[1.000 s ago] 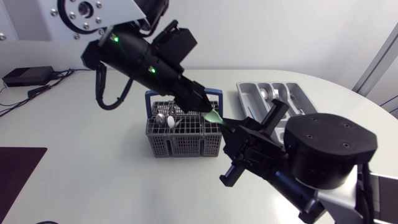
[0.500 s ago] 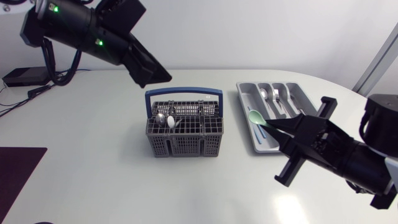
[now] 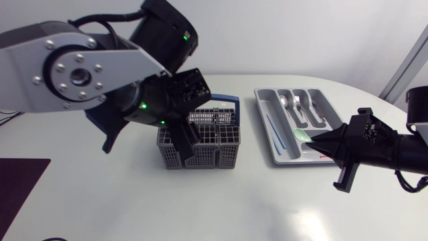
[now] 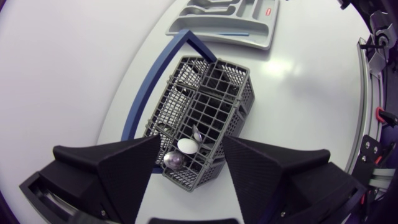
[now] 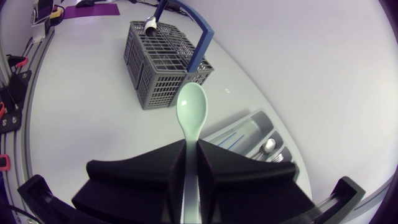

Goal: Unload the cutlery basket into the drawer organizer.

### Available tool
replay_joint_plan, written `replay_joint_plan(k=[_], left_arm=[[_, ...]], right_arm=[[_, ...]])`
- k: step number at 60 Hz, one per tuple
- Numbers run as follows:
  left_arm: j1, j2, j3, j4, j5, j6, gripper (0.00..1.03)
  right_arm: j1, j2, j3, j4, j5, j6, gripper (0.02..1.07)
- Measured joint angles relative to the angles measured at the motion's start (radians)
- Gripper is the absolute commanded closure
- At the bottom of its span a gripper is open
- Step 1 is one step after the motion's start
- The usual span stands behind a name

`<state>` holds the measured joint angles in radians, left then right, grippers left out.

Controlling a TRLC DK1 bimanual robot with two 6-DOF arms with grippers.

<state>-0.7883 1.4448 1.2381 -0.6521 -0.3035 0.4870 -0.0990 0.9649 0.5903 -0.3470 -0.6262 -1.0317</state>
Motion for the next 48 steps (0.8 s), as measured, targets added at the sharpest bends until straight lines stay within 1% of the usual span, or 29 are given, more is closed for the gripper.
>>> replay_joint_plan(k=[9,13,16,20,35,45,48], left_arm=[[-0.032,0.088,0.003,-0.002,-0.096,-0.069,0.45],[-0.050,0.119,0.010,-0.010,-0.130,-0.100,0.45],[-0.061,0.143,0.027,-0.037,-0.150,-0.132,0.45],[-0.070,0.173,0.053,-0.061,-0.160,-0.172,0.45],[-0.090,0.234,0.113,-0.088,-0.195,-0.278,0.45],[-0.091,0.269,0.120,-0.095,-0.227,-0.308,0.46],[-0.090,0.278,0.121,-0.095,-0.238,-0.312,0.52]], right_arm=[[-0.079,0.089,0.084,-0.073,-0.070,-0.050,0.99],[-0.109,0.118,0.116,-0.089,-0.081,-0.069,0.99],[-0.127,0.140,0.136,-0.096,-0.085,-0.081,0.99],[-0.145,0.165,0.151,-0.099,-0.085,-0.097,0.99],[-0.170,0.221,0.172,-0.102,-0.085,-0.117,0.99],[-0.181,0.224,0.175,-0.102,-0.085,-0.126,0.99],[-0.185,0.227,0.175,-0.102,-0.085,-0.126,0.99]])
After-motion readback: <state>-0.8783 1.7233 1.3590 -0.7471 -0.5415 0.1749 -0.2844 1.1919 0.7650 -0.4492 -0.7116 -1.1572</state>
